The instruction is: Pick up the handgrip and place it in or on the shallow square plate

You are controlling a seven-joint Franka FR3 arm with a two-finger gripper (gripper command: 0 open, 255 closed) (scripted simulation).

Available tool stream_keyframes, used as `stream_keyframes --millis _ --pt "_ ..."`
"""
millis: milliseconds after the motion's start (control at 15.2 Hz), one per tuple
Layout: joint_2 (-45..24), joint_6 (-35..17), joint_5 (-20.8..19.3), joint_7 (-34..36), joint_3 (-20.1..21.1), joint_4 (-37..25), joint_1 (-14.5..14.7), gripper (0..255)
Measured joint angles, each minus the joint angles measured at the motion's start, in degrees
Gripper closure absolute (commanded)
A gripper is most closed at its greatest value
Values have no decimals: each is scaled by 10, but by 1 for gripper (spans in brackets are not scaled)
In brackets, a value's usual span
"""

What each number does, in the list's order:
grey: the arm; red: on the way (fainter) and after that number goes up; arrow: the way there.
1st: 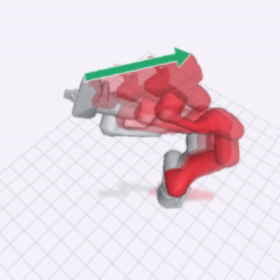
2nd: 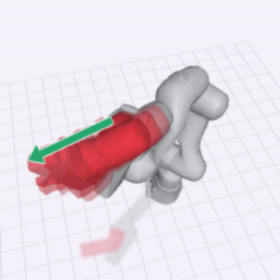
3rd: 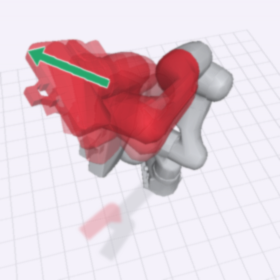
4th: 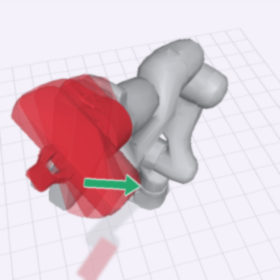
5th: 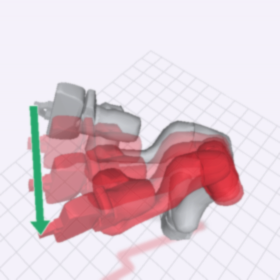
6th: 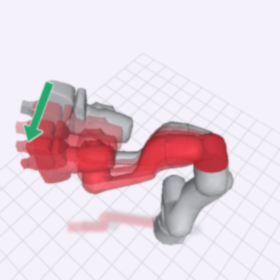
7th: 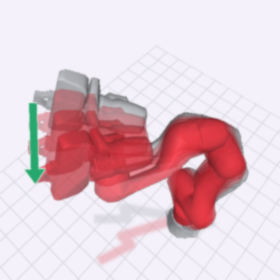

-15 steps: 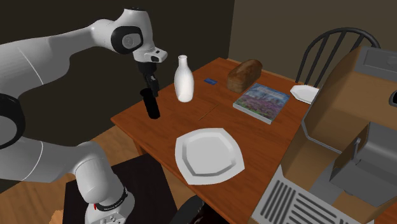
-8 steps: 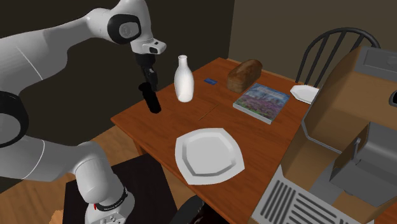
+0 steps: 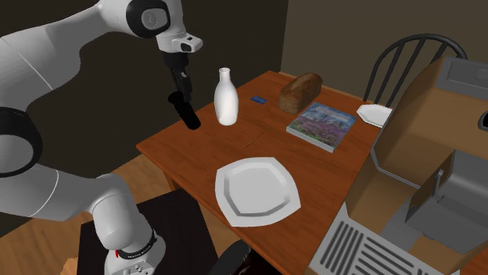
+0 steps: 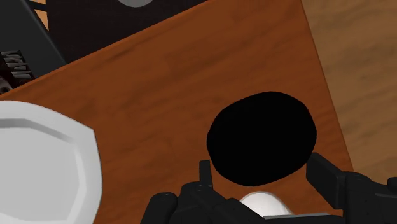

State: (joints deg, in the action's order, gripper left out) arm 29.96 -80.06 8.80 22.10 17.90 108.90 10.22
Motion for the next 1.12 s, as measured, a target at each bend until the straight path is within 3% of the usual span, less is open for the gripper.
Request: stream_keyframes --millis 198,990,1056,1122 --pt "-5 14 -7 -15 -13 -17 -5 255" --pt "-46 56 -73 -180 -141 -90 -48 255" --pt "-46 56 -73 -181 -141 -90 -48 0" --pt "-46 56 -73 -181 -141 -90 -48 0"
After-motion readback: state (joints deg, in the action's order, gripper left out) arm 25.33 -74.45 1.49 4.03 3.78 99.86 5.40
